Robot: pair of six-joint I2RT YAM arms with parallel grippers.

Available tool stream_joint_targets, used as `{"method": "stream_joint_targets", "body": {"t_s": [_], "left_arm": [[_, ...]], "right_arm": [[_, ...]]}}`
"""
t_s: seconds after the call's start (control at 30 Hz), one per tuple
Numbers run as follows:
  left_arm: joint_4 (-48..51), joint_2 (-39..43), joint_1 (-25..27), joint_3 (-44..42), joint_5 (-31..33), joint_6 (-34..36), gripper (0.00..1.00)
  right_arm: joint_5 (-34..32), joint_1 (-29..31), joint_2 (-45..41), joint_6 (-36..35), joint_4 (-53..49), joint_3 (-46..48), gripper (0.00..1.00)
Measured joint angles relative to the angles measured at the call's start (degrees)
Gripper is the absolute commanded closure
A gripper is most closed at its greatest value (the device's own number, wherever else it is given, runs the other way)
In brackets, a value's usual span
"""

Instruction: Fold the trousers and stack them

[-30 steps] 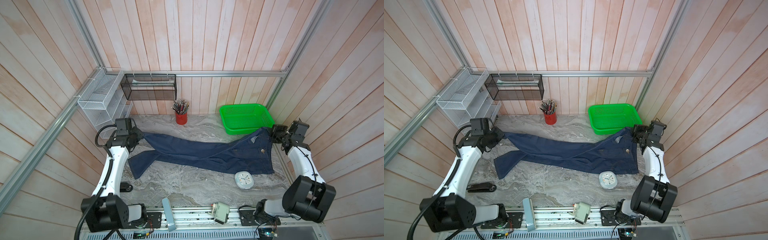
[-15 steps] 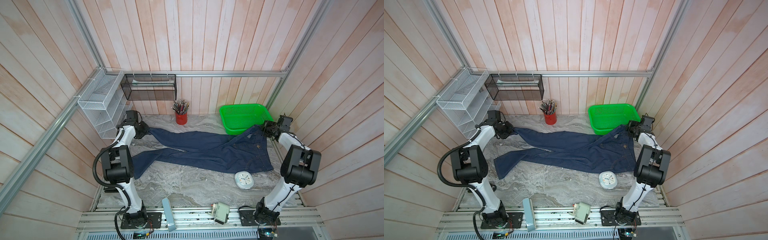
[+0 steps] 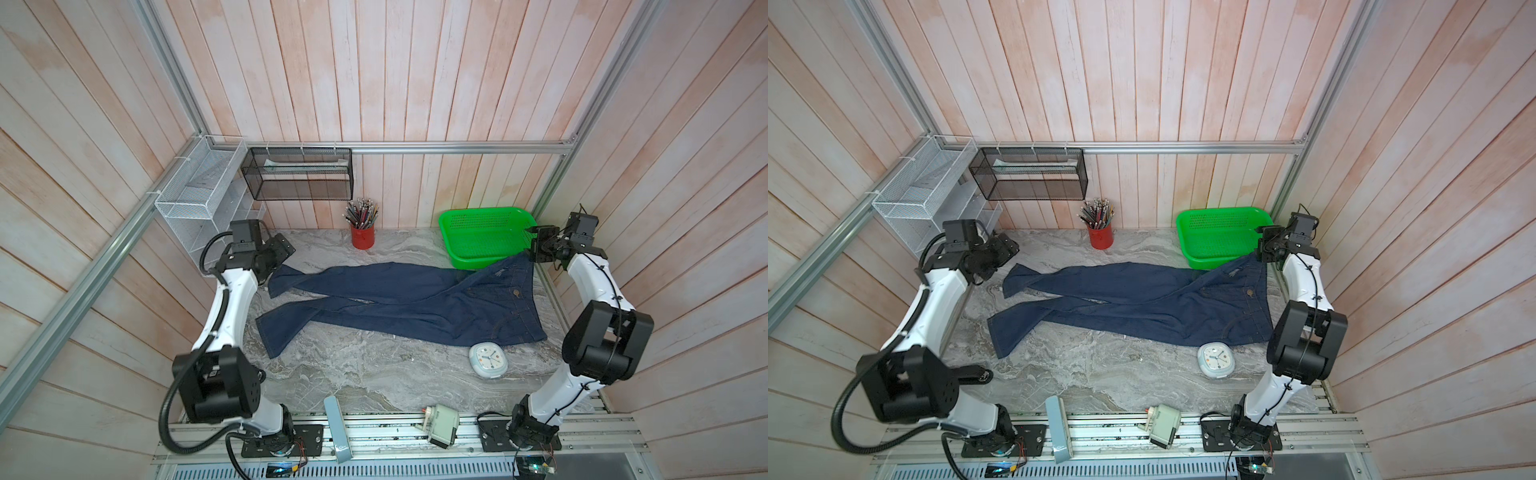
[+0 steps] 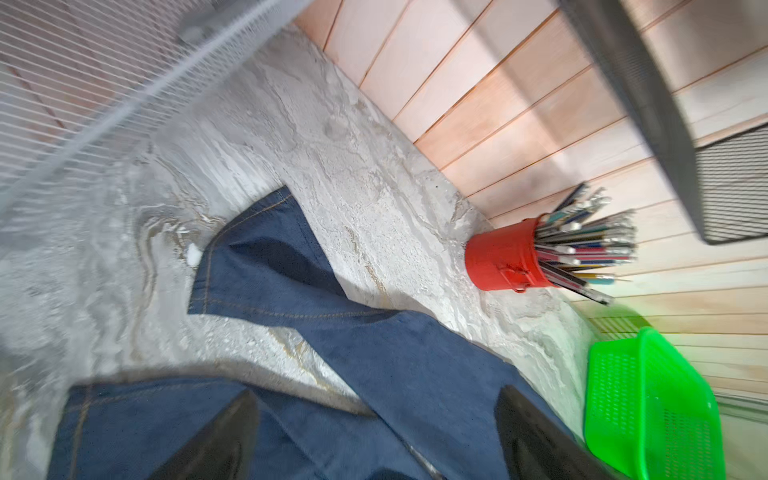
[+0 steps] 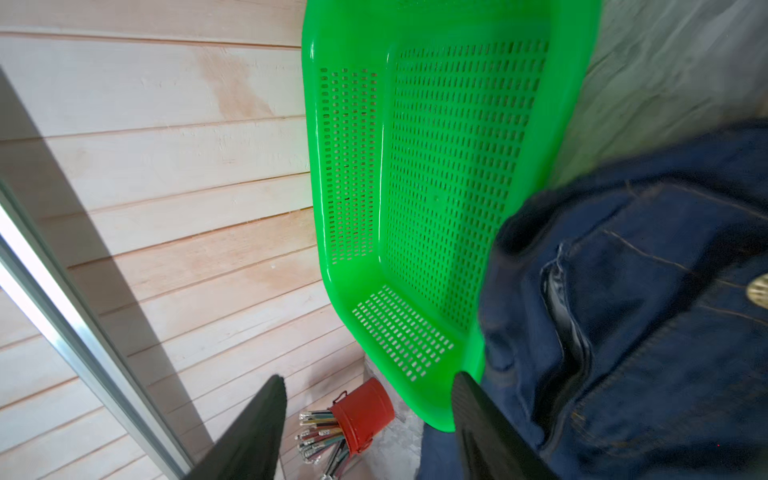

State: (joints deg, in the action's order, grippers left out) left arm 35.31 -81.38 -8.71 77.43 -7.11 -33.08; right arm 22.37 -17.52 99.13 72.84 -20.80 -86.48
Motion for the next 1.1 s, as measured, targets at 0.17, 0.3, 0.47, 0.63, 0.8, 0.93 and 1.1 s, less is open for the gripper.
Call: {"method": "stream_joint_targets", "body": {"t_s": [0.17,0.3,0.47,0.63,0.8,0.93,1.1], "left_arm": [[1.0,15.2,-0.2,-13.1,0.6,-0.5,0.09],[2.4,19.6,-0.2,-25.7,-0.3,-3.0,0.09],[3.4,21.4,-0.2,-35.4,-1.0,-6.1,0.11],[2.2,20.8,-0.2,-38.4,-1.5,-7.3,0.11],[-0.3,17.6,-0.2,-40.7,-1.4,-7.7,0.11],[-2.1,14.0,-0.3,-41.1,0.0,-7.7,0.18],[-4.7,9.6,-0.4,-41.0,2.2,-7.1,0.23]], "right_arm": [[-4.0,-1.7,-10.3,-6.2,-5.1,6.1,0.34],[-6.1,-0.8,-18.7,-8.1,-6.3,18.0,0.37],[-6.9,4.2,-24.0,-8.3,-6.5,33.5,0.40],[-6.8,7.2,-25.6,-8.3,-6.6,41.4,0.41],[-6.9,7.4,-24.8,-8.4,-5.6,44.7,0.41],[-7.3,6.9,-21.4,-8.8,-3.8,45.2,0.42],[-8.0,4.2,-16.5,-10.2,-1.7,45.5,0.43]]}}
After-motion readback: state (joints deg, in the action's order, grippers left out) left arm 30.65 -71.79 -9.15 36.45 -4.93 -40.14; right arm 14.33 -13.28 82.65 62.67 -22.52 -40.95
